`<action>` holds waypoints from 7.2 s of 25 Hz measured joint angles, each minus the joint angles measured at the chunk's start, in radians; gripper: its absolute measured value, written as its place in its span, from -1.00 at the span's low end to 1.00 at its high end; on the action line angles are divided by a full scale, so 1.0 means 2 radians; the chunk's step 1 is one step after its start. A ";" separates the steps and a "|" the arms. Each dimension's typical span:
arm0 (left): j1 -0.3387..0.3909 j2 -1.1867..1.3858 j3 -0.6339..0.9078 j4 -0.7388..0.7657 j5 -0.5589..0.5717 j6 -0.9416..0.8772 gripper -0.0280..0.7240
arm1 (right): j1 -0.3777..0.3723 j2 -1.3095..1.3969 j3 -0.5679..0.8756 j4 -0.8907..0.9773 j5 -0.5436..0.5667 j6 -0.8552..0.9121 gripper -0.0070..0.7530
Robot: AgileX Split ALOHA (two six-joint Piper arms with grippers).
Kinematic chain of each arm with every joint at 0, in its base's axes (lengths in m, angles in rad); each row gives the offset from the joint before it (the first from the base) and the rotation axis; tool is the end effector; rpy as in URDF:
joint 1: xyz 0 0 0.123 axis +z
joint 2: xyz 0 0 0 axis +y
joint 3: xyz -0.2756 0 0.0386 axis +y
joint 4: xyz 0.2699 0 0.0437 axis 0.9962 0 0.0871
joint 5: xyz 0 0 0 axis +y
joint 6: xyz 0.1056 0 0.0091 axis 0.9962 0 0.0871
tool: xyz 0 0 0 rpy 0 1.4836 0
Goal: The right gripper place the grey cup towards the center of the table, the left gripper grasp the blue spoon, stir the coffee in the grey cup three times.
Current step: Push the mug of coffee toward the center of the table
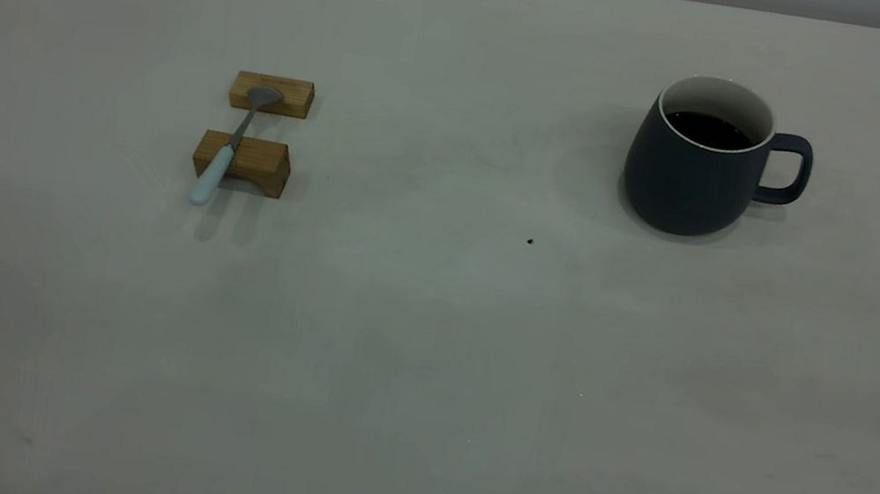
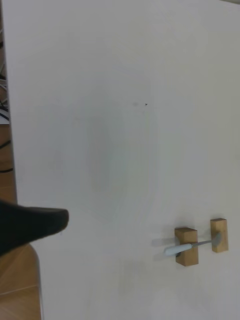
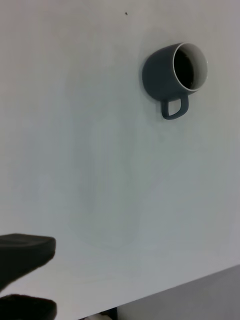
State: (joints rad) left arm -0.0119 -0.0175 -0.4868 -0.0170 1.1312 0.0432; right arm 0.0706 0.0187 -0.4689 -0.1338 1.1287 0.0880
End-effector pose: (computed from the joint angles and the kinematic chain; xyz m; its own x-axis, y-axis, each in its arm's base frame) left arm 0.0298 -0.0020 0.2709 -0.5126 0.0421 -0.8576 0.0436 0.9988 0.0229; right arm 0.0375 -0.0102 0.2651 -0.5520 -0.0087 -0.8338 0.0469 0.9980 -0.0415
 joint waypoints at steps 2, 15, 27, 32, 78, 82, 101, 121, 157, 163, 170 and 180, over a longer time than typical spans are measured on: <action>0.000 0.000 0.000 0.000 0.000 0.000 0.50 | 0.000 0.008 -0.002 0.005 -0.002 -0.016 -0.33; 0.000 0.000 0.000 0.000 0.000 0.000 0.50 | 0.000 0.414 -0.041 0.137 -0.222 -0.251 0.57; 0.000 0.000 0.000 0.000 0.000 0.000 0.50 | 0.000 0.778 -0.151 0.235 -0.352 -0.578 0.54; 0.000 0.000 0.000 0.000 0.000 0.000 0.50 | 0.000 0.896 -0.215 0.267 -0.418 -0.679 0.54; 0.000 0.000 0.000 0.000 0.000 0.000 0.50 | 0.015 1.200 -0.444 0.239 -0.479 -0.832 0.54; 0.000 0.000 0.000 0.000 0.000 0.000 0.50 | 0.026 1.207 -0.445 0.240 -0.481 -0.832 0.54; 0.000 0.000 0.000 0.000 0.000 0.000 0.50 | 0.116 1.215 -0.448 0.315 -0.507 -0.833 0.45; 0.000 0.000 0.000 0.000 0.000 0.000 0.50 | 0.209 1.220 -0.448 0.413 -0.505 -0.833 0.45; 0.000 0.000 0.000 0.000 0.000 0.000 0.50 | 0.209 1.222 -0.448 0.623 -0.582 -0.824 0.45; 0.000 0.000 0.000 0.000 0.000 0.000 0.50 | 0.209 1.222 -0.448 0.676 -0.582 -0.824 0.45; 0.000 0.000 0.000 0.000 0.000 0.000 0.50 | 0.205 1.222 -0.448 0.703 -0.590 -0.825 0.45; 0.000 0.000 0.000 0.000 0.000 0.000 0.50 | 0.168 1.221 -0.446 0.707 -0.569 -0.843 0.45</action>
State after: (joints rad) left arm -0.0119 -0.0175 -0.4868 -0.0170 1.1312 0.0423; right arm 0.4056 2.4611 -1.3619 1.2796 -0.0087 -1.5985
